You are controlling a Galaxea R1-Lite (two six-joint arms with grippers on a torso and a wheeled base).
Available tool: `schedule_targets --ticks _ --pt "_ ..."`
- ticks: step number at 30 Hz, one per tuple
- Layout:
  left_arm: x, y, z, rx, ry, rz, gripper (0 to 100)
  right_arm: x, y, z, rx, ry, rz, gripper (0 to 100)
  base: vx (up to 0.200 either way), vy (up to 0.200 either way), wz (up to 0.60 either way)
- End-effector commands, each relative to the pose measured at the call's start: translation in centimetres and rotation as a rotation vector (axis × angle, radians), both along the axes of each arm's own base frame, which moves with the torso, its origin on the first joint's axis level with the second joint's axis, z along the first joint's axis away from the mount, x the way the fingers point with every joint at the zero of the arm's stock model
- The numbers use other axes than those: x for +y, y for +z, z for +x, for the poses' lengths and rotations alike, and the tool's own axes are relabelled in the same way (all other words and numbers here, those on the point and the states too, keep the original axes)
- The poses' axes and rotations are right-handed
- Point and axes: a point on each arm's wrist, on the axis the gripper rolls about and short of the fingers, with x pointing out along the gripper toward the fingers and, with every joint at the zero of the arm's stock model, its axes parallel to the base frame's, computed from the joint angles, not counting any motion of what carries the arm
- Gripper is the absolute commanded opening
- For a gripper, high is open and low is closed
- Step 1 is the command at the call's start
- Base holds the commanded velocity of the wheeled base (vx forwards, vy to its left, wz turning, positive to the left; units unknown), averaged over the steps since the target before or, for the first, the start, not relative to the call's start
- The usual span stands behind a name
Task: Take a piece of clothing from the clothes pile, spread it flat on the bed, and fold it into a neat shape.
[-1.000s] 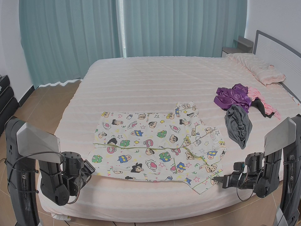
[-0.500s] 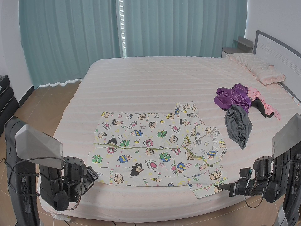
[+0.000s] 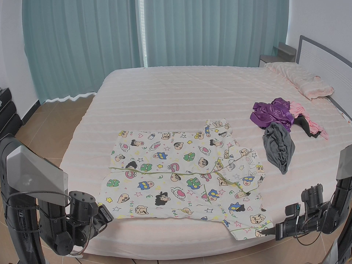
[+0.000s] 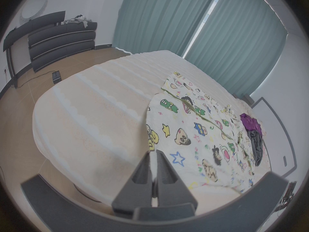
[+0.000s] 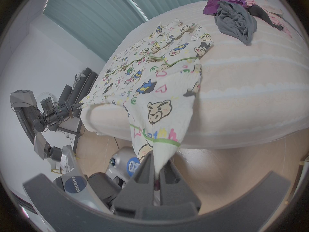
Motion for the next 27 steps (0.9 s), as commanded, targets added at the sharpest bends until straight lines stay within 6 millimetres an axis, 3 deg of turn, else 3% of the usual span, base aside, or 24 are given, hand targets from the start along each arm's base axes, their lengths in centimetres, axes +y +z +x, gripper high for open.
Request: schedule_targets --ticks 1,13,27 --pt "0.3 -0.2 -1.5 0.056 -0.038 0.049 0 -0.2 2.4 -1.4 -0.069 0.013 0.002 0 0.0 0.0 0.0" --pt "-0.2 -0.6 -2.4 0.134 -0.101 0.11 0 -0.3 3.3 -3.3 -0.008 0.019 -0.016 0 0.0 0.0 0.0" --pt "-0.5 0.9 -5.8 0.309 -0.238 0.211 0 -0.6 4.2 -5.6 0.022 0.06 -0.071 0 0.0 0.0 0.0"
